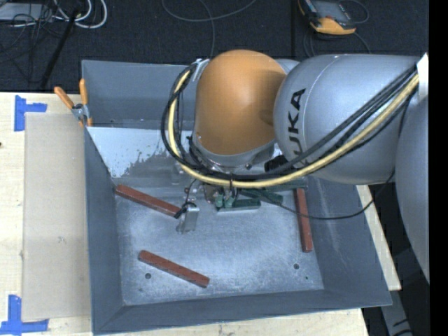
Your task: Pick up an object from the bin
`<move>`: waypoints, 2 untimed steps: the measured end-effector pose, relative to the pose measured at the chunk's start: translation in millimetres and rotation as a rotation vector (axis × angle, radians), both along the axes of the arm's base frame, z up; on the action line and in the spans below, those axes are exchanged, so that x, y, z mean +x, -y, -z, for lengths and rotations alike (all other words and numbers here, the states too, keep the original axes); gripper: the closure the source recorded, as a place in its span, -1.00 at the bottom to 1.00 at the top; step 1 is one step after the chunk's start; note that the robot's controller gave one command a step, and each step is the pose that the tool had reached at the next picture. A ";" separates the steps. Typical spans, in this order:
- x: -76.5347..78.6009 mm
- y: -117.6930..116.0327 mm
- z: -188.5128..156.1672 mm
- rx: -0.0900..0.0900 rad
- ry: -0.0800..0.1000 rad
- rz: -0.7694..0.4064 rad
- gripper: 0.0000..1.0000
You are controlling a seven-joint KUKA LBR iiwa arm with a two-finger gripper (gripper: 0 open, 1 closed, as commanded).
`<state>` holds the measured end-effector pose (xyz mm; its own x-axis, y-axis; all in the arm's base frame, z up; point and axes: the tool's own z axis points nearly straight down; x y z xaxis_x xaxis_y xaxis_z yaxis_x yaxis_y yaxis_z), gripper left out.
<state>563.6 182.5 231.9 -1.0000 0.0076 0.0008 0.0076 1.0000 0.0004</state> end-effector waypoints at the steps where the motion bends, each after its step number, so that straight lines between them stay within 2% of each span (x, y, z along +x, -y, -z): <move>1: 17.9 8.8 143.8 -0.002 -0.008 0.034 -1.00; 2: 55.3 25.5 162.2 0.000 0.003 -0.247 -1.00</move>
Offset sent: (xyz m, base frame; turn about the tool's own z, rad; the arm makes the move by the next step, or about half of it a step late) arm 0.0203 -0.0088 -0.1383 0.0329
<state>618.9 157.0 69.7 -0.9716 -0.2368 -0.0026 -0.2368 0.9716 -0.0001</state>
